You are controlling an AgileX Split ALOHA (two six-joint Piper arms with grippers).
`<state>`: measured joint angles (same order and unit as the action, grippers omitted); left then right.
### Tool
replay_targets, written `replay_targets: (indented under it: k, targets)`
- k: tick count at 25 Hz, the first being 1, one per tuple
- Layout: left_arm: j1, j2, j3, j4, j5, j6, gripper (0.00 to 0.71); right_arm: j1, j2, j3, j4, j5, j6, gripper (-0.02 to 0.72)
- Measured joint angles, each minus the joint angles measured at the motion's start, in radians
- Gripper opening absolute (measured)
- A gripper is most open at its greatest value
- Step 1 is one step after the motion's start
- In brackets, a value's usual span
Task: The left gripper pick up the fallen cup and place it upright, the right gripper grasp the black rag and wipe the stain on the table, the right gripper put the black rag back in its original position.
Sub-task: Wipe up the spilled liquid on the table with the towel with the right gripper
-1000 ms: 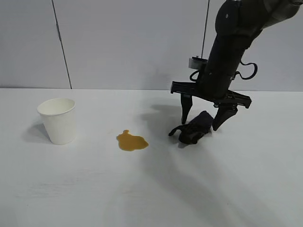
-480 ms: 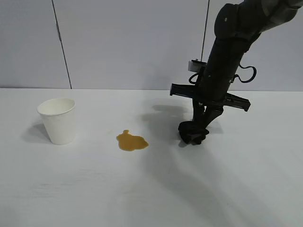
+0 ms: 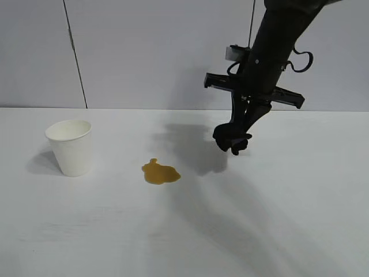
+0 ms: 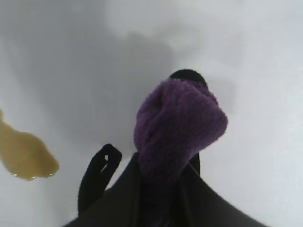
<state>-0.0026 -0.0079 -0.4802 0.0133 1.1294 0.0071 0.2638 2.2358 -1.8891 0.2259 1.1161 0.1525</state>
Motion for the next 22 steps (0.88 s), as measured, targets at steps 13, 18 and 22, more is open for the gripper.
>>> replay_targets:
  k: [13,18,22]
  targets:
    - [0.000,0.000,0.000,0.000,0.000,0.000,0.657,0.237,0.000,-0.006,0.026,-0.070,-0.011,0.088]
    - [0.000,0.000,0.000,0.000,0.000,0.000,0.657,0.297,0.015,-0.006,0.026,-0.122,0.005,0.088]
    - [0.000,0.000,0.000,0.000,0.000,0.000,0.657,0.320,0.057,-0.006,0.022,-0.170,0.031,0.088]
